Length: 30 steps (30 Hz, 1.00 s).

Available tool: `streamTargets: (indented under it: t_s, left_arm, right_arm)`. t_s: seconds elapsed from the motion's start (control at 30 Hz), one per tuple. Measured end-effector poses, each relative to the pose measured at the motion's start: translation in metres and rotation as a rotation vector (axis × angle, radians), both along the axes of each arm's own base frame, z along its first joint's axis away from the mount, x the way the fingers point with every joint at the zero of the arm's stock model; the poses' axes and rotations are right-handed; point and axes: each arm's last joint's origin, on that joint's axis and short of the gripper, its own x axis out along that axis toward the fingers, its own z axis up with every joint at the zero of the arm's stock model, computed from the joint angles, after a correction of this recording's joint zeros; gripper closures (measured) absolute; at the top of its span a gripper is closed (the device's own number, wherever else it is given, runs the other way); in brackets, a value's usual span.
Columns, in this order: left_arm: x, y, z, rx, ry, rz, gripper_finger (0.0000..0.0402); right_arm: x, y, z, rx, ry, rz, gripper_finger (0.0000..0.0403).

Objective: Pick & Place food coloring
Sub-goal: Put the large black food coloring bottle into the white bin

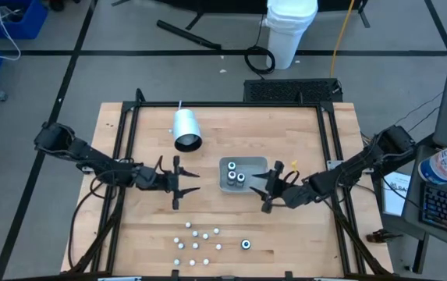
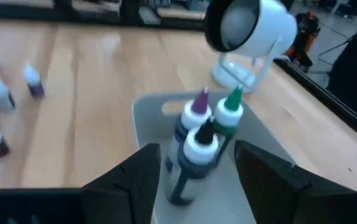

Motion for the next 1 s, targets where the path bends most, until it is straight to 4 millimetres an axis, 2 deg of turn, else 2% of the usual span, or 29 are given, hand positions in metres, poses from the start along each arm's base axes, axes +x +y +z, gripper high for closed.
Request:
streamTargets:
  t_s: [0.2,0.4,0.57,0.77,1.0]
  left_arm:
    - [0.001,0.006,-0.001,0.011,0.015,0.012,0.0213]
    - [0.003,0.011,0.001,0.017,-0.005,0.047,0.0213]
    - [0.003,0.013,-0.001,-0.018,0.012,0.059,0.0213]
    - [0.003,0.012,-0.002,-0.035,0.015,0.061,0.0213]
    - [0.003,0.012,-0.002,-0.070,0.013,0.067,0.0213]
  right_arm:
    - [0.002,-0.004,-0.009,0.034,-0.003,0.072,0.0175]
    - [0.010,-0.005,-0.017,-0.031,0.000,0.085,0.0149]
    - [0.015,-0.009,-0.023,-0.074,-0.007,0.027,0.0131]
    - [0.021,-0.021,-0.023,-0.006,-0.046,-0.027,0.0124]
    - [0.025,-0.027,-0.024,0.068,-0.040,0.051,0.0124]
